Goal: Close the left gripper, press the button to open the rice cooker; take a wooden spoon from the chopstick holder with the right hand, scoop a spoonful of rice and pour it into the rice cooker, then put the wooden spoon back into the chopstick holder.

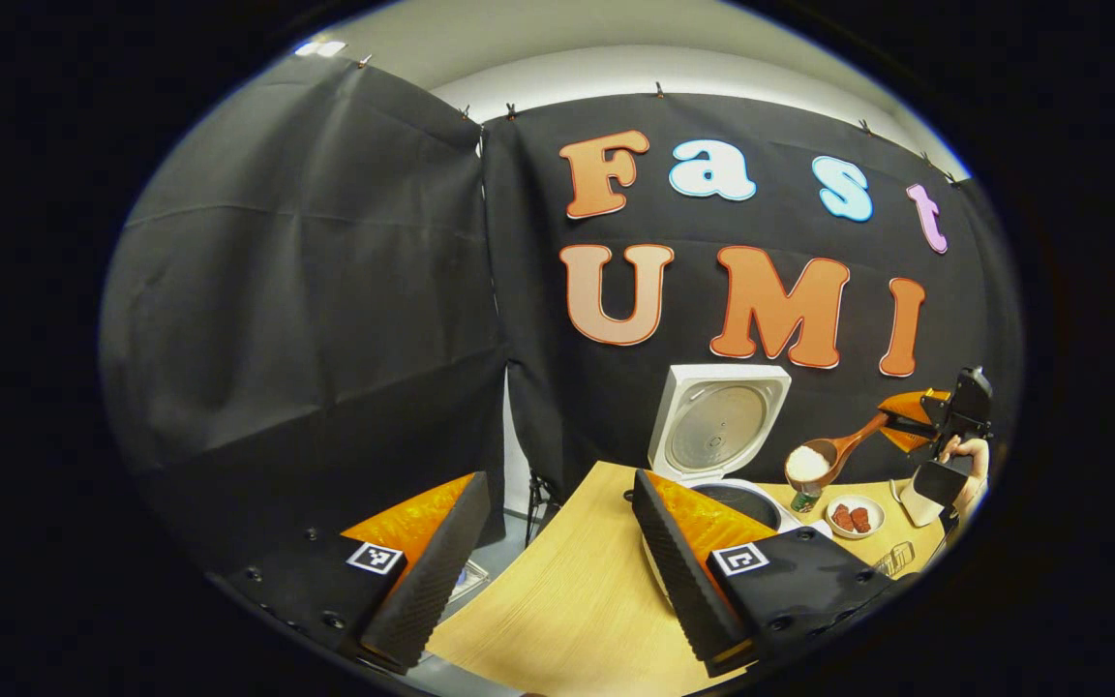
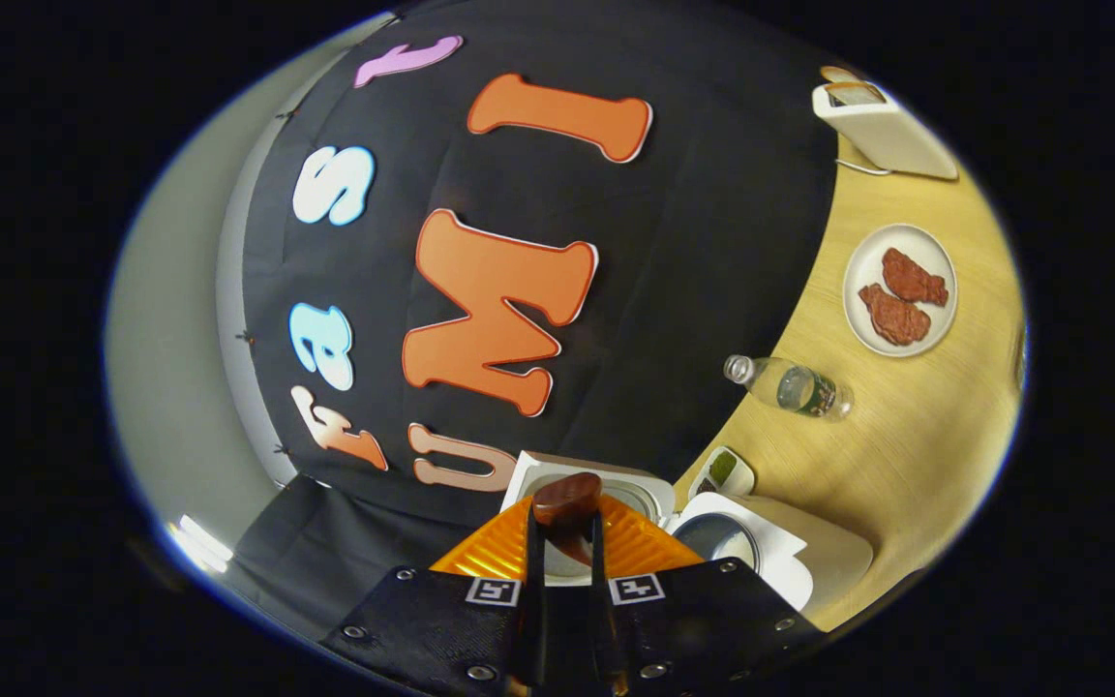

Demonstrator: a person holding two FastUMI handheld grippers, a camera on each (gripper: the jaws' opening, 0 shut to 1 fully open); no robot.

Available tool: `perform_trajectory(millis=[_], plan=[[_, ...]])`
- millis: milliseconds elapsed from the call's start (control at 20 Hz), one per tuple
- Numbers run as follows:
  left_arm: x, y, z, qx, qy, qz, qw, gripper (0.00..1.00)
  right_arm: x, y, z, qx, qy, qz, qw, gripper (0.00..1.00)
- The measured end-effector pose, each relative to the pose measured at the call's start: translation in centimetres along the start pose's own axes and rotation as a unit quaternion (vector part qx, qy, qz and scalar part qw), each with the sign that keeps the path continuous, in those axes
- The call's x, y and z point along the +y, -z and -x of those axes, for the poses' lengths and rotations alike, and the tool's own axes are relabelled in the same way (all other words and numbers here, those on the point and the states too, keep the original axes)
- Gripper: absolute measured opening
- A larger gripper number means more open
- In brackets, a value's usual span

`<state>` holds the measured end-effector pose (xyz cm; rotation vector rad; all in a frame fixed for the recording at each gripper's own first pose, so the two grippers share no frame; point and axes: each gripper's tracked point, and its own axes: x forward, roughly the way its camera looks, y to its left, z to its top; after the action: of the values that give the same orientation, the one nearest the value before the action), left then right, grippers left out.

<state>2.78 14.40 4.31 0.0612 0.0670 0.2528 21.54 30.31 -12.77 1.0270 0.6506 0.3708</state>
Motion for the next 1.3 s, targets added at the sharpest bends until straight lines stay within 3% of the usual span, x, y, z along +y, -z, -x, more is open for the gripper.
perform_trajectory(millis=[350, 1300], plan=[[1.3, 0.1, -0.4, 0.003, -0.013, 0.007, 1.000, 1.00, 2.3, 0.5, -1.7, -0.001, -0.009, 0.052, 0.999, 0.19], [2.1, 1.0, -1.1, 0.011, -0.018, 0.010, 1.000, 1.00, 3.8, -0.2, -2.7, -0.011, -0.013, 0.130, 0.991, 0.19]])
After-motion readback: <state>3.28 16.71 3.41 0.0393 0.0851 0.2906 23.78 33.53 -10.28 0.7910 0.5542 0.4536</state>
